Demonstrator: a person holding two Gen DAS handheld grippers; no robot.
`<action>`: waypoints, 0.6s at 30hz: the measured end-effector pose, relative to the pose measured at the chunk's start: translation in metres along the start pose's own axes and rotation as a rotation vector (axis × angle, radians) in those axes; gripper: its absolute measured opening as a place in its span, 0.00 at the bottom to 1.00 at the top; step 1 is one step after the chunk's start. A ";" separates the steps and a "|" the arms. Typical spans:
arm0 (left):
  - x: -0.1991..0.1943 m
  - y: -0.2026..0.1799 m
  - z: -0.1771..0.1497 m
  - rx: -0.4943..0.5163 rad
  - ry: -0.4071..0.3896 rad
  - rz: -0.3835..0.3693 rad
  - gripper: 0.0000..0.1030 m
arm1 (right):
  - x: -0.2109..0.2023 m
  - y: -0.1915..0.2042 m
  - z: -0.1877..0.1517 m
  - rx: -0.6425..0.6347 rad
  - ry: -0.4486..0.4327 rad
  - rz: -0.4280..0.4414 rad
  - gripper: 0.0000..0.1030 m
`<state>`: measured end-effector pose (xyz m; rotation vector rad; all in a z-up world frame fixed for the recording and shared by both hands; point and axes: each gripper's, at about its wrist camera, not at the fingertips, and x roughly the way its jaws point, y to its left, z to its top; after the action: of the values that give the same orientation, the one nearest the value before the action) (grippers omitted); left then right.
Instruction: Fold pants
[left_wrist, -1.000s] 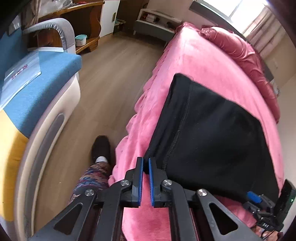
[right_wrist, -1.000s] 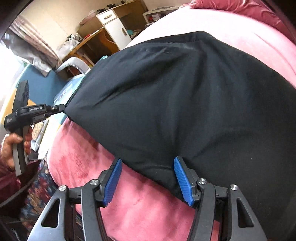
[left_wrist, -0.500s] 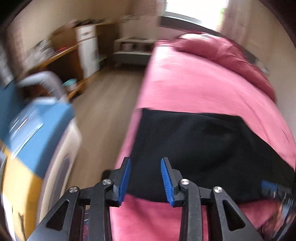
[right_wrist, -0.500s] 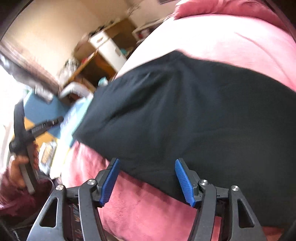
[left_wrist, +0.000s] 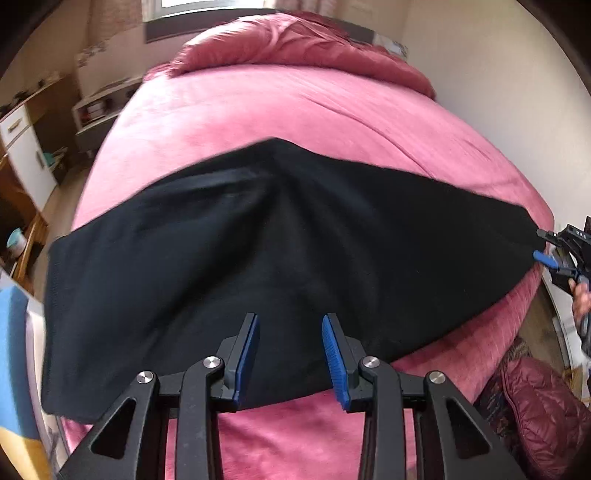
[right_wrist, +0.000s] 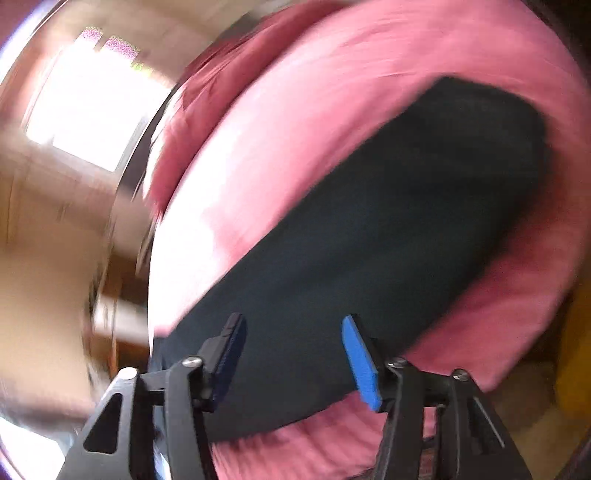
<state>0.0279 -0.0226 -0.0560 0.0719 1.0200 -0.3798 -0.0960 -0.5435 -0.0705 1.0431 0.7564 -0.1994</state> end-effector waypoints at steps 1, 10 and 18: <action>0.001 -0.002 0.001 0.004 0.009 -0.001 0.35 | -0.007 -0.015 0.007 0.044 -0.028 -0.001 0.40; 0.017 -0.017 0.001 0.012 0.064 0.007 0.35 | -0.028 -0.101 0.033 0.285 -0.194 -0.039 0.40; 0.029 -0.011 0.000 -0.055 0.077 0.004 0.36 | -0.002 -0.122 0.061 0.347 -0.211 0.058 0.40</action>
<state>0.0380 -0.0409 -0.0790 0.0397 1.1058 -0.3469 -0.1285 -0.6571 -0.1388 1.3466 0.5089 -0.3945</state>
